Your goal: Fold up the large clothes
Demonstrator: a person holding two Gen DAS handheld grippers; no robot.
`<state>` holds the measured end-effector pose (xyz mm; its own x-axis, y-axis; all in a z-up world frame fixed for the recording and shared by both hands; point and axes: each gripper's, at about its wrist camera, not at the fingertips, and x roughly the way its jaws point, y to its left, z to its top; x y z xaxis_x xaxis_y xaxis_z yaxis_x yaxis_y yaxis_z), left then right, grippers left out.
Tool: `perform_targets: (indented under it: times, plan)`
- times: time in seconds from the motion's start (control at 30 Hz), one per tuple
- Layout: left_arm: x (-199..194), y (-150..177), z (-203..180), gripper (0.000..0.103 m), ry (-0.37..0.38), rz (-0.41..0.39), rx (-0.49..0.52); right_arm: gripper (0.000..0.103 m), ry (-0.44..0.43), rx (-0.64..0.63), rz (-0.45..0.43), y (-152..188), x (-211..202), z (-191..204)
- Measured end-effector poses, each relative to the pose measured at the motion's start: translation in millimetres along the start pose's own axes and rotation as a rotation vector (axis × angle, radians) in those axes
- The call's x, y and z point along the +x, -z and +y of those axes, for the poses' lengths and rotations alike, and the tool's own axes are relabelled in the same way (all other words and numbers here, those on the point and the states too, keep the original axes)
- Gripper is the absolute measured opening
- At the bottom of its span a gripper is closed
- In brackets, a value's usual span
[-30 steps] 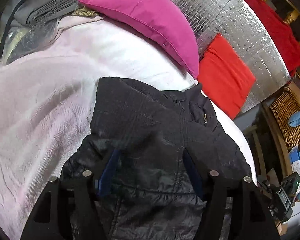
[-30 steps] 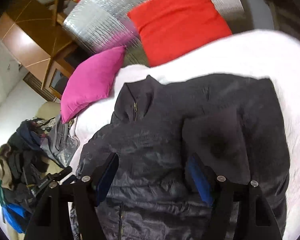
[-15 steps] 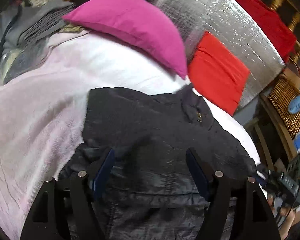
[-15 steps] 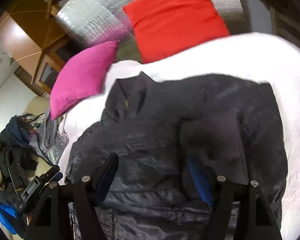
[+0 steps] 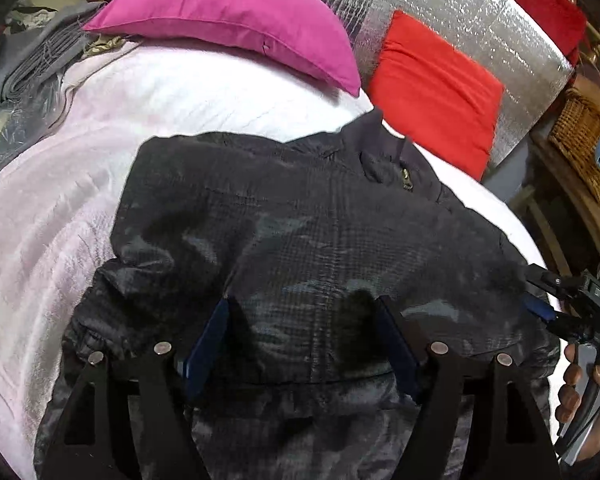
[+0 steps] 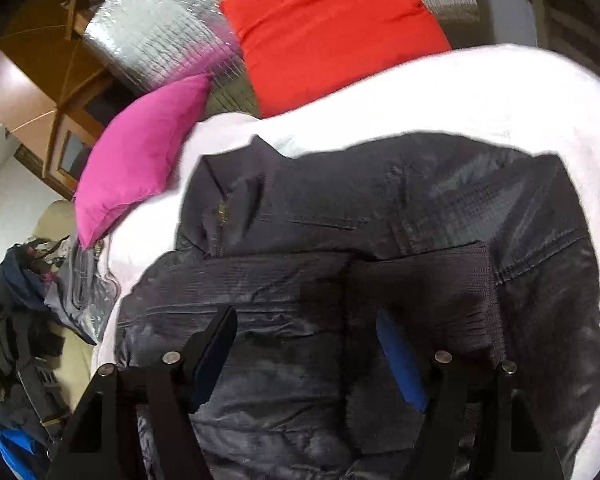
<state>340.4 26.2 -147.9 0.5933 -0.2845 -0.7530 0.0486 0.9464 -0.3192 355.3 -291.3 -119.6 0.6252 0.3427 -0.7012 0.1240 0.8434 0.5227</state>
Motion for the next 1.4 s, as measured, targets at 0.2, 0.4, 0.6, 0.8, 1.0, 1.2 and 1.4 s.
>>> perform_targets:
  times: [0.2, 0.4, 0.6, 0.8, 1.0, 1.2, 1.4]
  plan:
    - [-7, 1, -5, 0.075, -0.027, -0.006, 0.016, 0.077, 0.051, -0.053, 0.043, 21, 2, 4]
    - [-23, 6, -18, 0.076, -0.038, -0.026, 0.052, 0.077, 0.016, -0.028, -0.006, 20, -23, 6]
    - [-17, 6, -30, 0.076, -0.042, -0.027, 0.063, 0.077, 0.064, -0.047, 0.029, 37, -19, -6]
    - [4, 15, -37, 0.081, -0.102, 0.007, 0.104, 0.078, 0.062, -0.093, 0.036, 42, -8, -14]
    - [7, 17, -36, 0.085, -0.113, 0.020, 0.106, 0.078, 0.036, -0.077, 0.041, 42, -13, -20]
    - [-36, 20, -22, 0.085, -0.093, -0.036, 0.115, 0.078, 0.032, -0.068, -0.041, 46, -59, -15]
    - [-97, 43, 15, 0.085, -0.083, -0.101, 0.061, 0.078, 0.068, -0.088, -0.106, 86, -131, -32]
